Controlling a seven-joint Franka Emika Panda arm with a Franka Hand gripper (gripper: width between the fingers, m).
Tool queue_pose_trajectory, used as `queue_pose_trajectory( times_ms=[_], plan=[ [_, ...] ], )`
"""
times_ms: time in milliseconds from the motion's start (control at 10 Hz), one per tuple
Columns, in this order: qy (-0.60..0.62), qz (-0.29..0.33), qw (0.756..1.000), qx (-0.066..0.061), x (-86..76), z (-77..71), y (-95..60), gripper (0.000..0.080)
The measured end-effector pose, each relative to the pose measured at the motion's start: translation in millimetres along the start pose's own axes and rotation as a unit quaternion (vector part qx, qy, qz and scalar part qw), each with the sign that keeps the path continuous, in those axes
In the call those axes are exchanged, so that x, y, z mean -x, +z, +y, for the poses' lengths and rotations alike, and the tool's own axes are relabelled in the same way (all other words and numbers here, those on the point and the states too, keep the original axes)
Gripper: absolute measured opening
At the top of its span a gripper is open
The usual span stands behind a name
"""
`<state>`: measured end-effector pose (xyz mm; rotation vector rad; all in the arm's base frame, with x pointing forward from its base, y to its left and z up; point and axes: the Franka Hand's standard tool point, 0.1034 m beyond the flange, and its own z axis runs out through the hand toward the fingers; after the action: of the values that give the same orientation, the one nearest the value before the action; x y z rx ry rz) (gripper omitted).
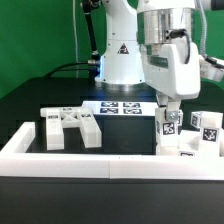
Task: Assemble chair
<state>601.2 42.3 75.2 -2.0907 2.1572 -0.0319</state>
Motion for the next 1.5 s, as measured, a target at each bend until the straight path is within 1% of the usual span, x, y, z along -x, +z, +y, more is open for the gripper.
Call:
queue_pose_trajectory(
  times_ms=[100,200,300,400,500,700,900,1300,1400,1500],
  plan=[
    [0.004,0.000,1.000,0.000,0.0,0.1,0.1,0.0291],
    [-0.007,0.000,1.000,0.000,0.1,0.3,0.2,0.0370],
    [-0.027,0.000,1.000,0.000,0.1,0.3,0.2,0.0551],
    [-0.051,0.001,0.999,0.000,0.7,0.4,0.3,0.0551],
    [-0.113,0.001,0.994,0.001,2.0,0.4,0.5,0.0629],
    [-0.238,0.005,0.971,-0.003,1.0,-0.9,0.1,0.0643],
    [-0.339,0.007,0.941,-0.002,0.8,-0.9,0.1,0.0649],
    [-0.522,0.010,0.853,0.003,-1.1,-0.9,0.0,0.0649],
    [-0.547,0.011,0.837,0.005,-1.3,-0.8,0.1,0.0649],
    [-0.579,0.015,0.815,0.010,-1.3,-0.6,0.2,0.0649]
  ],
)
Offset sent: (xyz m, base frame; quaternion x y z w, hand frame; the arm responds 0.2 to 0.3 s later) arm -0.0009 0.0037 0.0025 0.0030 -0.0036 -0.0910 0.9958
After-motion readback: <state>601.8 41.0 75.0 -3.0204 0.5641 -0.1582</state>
